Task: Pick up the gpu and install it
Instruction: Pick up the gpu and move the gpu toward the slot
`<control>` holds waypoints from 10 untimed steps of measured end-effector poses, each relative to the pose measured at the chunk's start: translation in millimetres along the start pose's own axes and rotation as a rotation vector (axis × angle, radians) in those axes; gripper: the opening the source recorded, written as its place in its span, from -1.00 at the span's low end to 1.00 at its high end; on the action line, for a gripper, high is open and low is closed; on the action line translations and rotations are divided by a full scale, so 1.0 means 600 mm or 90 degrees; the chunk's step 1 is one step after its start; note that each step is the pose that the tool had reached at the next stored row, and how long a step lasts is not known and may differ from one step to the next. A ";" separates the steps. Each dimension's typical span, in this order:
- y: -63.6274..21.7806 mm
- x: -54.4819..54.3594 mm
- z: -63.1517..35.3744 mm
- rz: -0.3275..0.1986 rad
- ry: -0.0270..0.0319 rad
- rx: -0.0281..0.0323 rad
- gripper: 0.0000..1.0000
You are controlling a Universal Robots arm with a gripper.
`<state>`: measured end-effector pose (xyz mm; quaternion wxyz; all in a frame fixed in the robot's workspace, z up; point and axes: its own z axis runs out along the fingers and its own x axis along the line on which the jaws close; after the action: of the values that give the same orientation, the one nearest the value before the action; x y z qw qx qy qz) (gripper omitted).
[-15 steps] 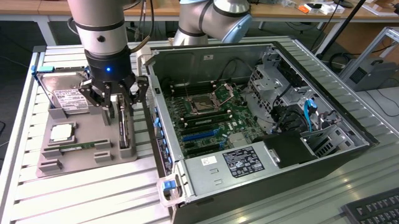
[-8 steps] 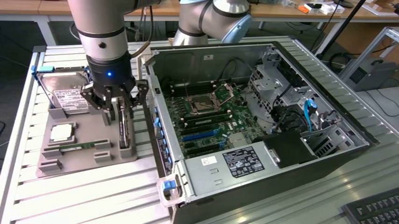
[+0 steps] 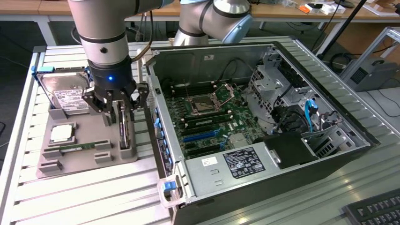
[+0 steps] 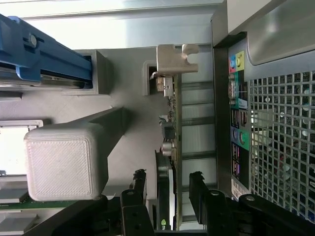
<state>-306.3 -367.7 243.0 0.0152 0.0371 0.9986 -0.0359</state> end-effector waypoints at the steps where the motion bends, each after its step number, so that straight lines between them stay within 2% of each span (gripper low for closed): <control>1: 0.000 0.000 0.000 0.000 0.0000 -0.0001 -0.04; 5: 0.000 0.000 0.000 0.000 -0.0001 -0.0001 -0.06; 7: 0.000 0.000 0.000 0.000 0.0000 -0.0001 -0.33; 8: 0.000 0.000 0.000 0.000 0.0000 -0.0001 -0.33; 9: 0.000 0.000 0.000 0.000 -0.0001 -0.0001 -0.44; 10: 0.000 0.000 0.000 0.000 -0.0001 -0.0001 -0.47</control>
<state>-306.2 -367.7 242.9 0.0152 0.0370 0.9986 -0.0358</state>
